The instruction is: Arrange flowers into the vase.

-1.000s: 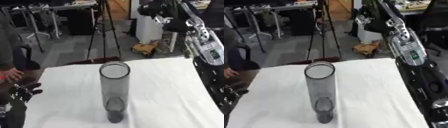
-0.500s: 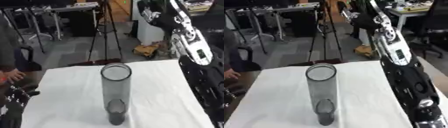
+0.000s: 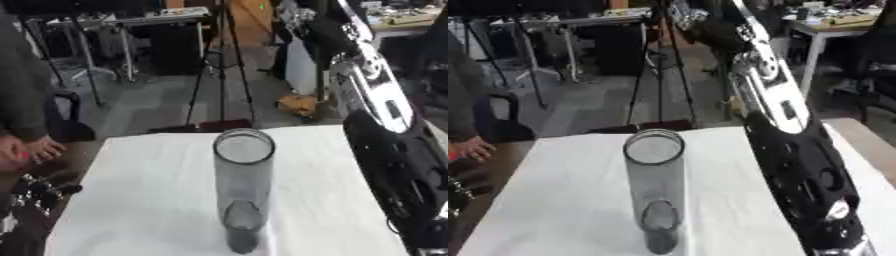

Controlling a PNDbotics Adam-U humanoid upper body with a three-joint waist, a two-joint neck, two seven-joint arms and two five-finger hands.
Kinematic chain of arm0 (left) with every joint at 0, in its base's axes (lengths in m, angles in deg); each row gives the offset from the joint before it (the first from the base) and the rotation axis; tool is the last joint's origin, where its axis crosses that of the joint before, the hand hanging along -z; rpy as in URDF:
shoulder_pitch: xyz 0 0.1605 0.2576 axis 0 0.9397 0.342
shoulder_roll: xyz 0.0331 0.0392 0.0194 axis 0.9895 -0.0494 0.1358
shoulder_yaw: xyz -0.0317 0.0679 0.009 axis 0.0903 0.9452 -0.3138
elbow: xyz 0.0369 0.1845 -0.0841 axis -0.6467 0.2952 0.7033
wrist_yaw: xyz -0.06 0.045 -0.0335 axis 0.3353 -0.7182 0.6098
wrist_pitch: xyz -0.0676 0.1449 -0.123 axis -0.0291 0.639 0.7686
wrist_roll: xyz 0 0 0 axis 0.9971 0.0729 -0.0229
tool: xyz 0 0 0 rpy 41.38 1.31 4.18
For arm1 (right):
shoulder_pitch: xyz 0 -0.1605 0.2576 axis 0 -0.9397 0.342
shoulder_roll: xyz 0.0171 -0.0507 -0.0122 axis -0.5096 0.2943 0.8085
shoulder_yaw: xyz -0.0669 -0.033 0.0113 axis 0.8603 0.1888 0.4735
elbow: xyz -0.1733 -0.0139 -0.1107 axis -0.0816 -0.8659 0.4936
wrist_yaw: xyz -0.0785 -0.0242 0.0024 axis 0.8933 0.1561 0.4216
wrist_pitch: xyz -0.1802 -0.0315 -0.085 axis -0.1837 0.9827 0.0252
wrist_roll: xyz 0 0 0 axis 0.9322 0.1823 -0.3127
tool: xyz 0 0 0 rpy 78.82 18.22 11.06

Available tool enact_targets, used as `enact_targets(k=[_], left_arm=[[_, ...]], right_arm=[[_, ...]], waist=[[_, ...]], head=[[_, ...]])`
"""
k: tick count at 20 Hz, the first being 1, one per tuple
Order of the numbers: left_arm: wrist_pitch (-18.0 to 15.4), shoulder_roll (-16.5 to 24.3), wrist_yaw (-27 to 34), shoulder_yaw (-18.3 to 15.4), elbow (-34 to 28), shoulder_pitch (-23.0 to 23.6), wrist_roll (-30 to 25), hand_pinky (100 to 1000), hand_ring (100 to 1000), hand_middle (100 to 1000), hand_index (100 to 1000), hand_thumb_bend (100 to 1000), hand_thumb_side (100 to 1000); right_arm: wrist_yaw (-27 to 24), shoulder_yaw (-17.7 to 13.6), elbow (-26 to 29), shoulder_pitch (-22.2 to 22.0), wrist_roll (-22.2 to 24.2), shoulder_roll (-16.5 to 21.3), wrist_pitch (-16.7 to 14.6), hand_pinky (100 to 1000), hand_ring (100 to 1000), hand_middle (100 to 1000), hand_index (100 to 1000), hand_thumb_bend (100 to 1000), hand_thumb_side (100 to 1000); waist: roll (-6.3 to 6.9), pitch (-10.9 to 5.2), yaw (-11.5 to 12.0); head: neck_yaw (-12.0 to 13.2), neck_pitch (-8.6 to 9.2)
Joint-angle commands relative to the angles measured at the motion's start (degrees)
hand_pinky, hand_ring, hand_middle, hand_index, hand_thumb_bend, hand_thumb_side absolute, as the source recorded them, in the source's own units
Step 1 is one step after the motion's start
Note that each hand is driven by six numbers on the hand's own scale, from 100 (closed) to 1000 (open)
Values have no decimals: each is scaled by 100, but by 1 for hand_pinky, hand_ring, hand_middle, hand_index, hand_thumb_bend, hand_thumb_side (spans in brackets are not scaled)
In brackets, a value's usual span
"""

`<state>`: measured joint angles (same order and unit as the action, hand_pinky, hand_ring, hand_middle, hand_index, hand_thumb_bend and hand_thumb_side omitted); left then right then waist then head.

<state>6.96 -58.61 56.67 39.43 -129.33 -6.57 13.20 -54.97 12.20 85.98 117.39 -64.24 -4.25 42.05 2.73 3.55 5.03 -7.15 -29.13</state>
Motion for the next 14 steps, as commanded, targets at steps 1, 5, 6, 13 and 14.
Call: enact_targets(k=[1,5,6,13,14], left_arm=[[1,30,24,11,-75,-94,-26,686,723,735,793,998,863],[10,10,33,23,-74,-99,-39,686,722,735,793,998,863],[13,9,35,24,-72,-98,-40,686,722,735,793,998,863],[17,-6,47,26,-68,-100,-43,686,722,734,793,998,864],[16,-7,47,24,-68,-99,-42,686,722,734,793,1000,864]], right_arm=[[-139,6,224,155,-28,-45,62,100,100,100,115,220,140],[-210,10,298,96,-53,-151,145,100,100,100,115,222,141],[-222,8,310,87,-60,-166,158,100,100,100,115,222,141],[-261,17,355,53,-96,-193,184,100,100,100,115,218,139],[-256,19,349,47,-99,-195,181,100,100,100,115,223,142]], waist=[[47,-60,33],[81,-66,106],[88,-66,119],[122,-55,185],[124,-53,189]], head=[[-26,37],[-73,-1],[-82,-8],[-111,-32],[-113,-34]])
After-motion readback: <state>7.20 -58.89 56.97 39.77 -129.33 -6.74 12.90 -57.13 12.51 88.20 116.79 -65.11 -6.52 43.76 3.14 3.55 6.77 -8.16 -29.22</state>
